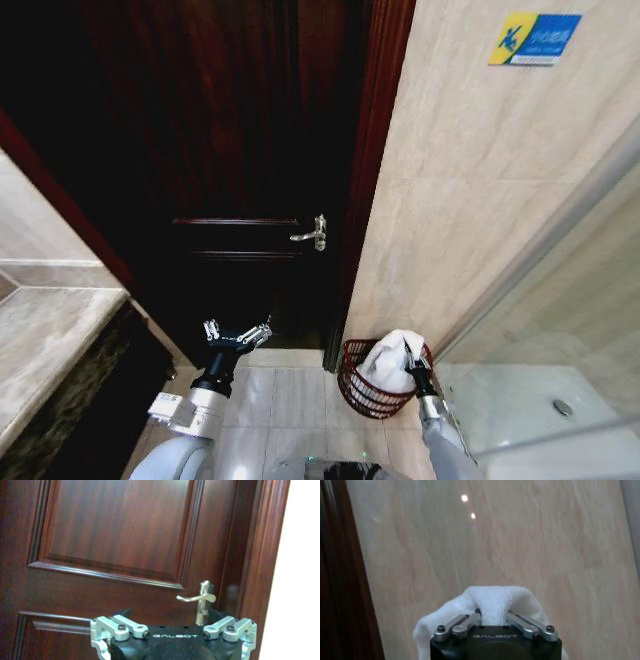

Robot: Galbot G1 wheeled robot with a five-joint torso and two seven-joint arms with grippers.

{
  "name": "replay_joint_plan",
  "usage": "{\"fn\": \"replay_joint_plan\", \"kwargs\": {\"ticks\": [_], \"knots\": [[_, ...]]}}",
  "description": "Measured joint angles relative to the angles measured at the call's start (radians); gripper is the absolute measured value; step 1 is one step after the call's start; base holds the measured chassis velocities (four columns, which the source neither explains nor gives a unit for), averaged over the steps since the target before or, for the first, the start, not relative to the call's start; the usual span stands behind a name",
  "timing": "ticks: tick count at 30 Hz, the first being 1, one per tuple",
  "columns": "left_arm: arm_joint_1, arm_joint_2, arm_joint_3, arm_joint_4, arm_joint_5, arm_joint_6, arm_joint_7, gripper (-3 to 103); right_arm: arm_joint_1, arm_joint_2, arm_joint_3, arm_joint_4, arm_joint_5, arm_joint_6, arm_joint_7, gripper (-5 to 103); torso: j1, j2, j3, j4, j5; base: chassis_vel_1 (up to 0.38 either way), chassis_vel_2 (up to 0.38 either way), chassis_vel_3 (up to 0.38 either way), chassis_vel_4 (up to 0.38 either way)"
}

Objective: Discard the used towel into the hamper.

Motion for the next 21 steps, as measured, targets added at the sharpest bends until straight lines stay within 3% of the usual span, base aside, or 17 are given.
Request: {"fn": "replay_joint_plan", "kwargs": {"ticks": [4,7,10,12,21], "knots": [[0.0,0.0,0.0,0.0,0.0,0.0,0.0,100,0.012,0.002,0.016,-0.07,-0.047,0.0,-0.002,8,-0.001,0.0,0.0,-0.0001,0.0011,-0.009,0.021,0.008,-0.003],[0.0,0.0,0.0,0.0,0.0,0.0,0.0,100,0.019,0.008,0.021,-0.085,-0.102,0.0,0.037,8,-0.002,0.001,-0.001,-0.0002,0.0001,0.048,-0.059,-0.043,0.049],[0.0,0.0,0.0,0.0,0.0,0.0,0.0,100,0.027,0.011,0.036,-0.106,-0.233,-0.001,0.143,8,-0.002,0.001,-0.001,-0.0001,0.0005,0.034,-0.037,-0.035,0.027],[0.0,0.0,0.0,0.0,0.0,0.0,0.0,100,0.028,0.01,0.038,-0.109,-0.258,-0.006,0.163,8,-0.002,0.001,-0.001,-0.0002,0.0003,0.0,0.0,0.0,0.0],[0.0,0.0,0.0,0.0,0.0,0.0,0.0,100,0.089,-0.01,0.074,-0.164,-0.455,-0.134,0.29,8,-0.001,0.001,0.0,0.0,0.0005,0.0,0.0,0.0,0.0]]}}
